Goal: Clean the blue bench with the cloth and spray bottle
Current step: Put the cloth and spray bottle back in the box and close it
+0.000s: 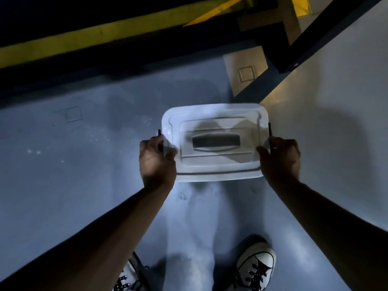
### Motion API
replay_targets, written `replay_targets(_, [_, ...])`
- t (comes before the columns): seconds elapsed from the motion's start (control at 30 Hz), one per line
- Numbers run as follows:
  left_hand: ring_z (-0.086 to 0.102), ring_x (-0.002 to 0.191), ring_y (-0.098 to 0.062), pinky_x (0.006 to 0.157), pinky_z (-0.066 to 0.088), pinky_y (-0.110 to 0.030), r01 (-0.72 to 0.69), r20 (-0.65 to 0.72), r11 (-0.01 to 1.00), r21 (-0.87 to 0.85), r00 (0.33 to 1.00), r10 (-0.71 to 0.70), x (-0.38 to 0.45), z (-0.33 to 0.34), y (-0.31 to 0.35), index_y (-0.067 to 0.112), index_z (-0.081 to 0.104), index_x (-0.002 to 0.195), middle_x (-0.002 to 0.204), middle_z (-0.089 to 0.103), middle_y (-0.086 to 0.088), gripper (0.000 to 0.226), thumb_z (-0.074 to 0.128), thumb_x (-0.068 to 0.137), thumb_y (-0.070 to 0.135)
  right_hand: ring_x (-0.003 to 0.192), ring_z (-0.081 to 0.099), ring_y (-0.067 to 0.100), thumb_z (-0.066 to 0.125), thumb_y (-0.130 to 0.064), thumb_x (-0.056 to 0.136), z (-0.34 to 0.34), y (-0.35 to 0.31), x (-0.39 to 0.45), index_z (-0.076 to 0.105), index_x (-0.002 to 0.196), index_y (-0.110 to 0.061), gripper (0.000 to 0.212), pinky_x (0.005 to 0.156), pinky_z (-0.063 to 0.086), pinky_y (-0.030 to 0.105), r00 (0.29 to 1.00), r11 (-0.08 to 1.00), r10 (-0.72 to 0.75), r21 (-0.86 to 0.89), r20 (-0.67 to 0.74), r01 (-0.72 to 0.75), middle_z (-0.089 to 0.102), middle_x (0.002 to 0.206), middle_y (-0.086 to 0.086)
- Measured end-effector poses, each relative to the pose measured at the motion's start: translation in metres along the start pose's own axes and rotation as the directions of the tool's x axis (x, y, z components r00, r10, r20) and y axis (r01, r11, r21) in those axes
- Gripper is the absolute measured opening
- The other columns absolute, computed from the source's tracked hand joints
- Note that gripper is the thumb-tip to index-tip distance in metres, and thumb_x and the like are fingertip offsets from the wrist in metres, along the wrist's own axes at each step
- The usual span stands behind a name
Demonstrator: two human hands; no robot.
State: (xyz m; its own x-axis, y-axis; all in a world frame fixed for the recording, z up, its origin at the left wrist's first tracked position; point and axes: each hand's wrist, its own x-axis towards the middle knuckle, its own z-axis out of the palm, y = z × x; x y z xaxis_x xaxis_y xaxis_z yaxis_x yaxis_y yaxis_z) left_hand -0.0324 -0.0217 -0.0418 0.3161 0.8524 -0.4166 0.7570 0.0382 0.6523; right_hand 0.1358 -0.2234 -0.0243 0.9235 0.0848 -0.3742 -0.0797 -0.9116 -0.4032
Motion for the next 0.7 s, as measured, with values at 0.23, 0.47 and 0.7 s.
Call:
replay_targets(0.23, [0.066,0.091,-0.018,0.07,0.042,-0.011,0.055,0.031,0.996,-0.069,0.998,-0.053,0.0,-0.006,0.002,0.026,0.068,0.11,0.115,0.059,0.001,0.037,0.08,0.078,0.014,0.099,0.064,0.027,0.075,-0.028,0.085,-0.01,-0.008,0.014,0.071,0.115,-0.015,0.033,0.078,0.042,0.027,0.983,0.992,0.08,-0.114,0.166,-0.061,0.068,0.118,0.011])
replay_targets(0.47, [0.06,0.1,-0.015,0.086,0.05,-0.029,0.119,0.044,0.992,0.05,0.992,-0.122,0.015,-0.023,0.01,0.019,0.06,0.129,0.131,0.054,-0.002,0.071,0.09,0.07,0.046,0.116,0.061,0.033,0.073,-0.044,0.086,-0.03,-0.02,0.029,0.048,0.14,-0.016,0.066,0.099,0.053,0.045,0.972,0.991,0.097,-0.114,0.215,-0.073,0.057,0.138,0.013])
replay_targets(0.7, [0.073,0.094,-0.032,0.087,0.06,-0.043,0.22,0.159,0.968,0.122,0.958,-0.238,0.027,-0.009,0.004,0.012,0.075,0.091,0.091,0.078,-0.008,0.046,0.081,0.075,0.054,0.07,0.057,0.014,0.071,-0.041,0.089,-0.012,-0.013,0.037,0.064,0.109,-0.009,0.038,0.055,0.04,0.026,0.883,0.966,0.213,0.047,0.418,-0.256,0.064,0.078,0.001])
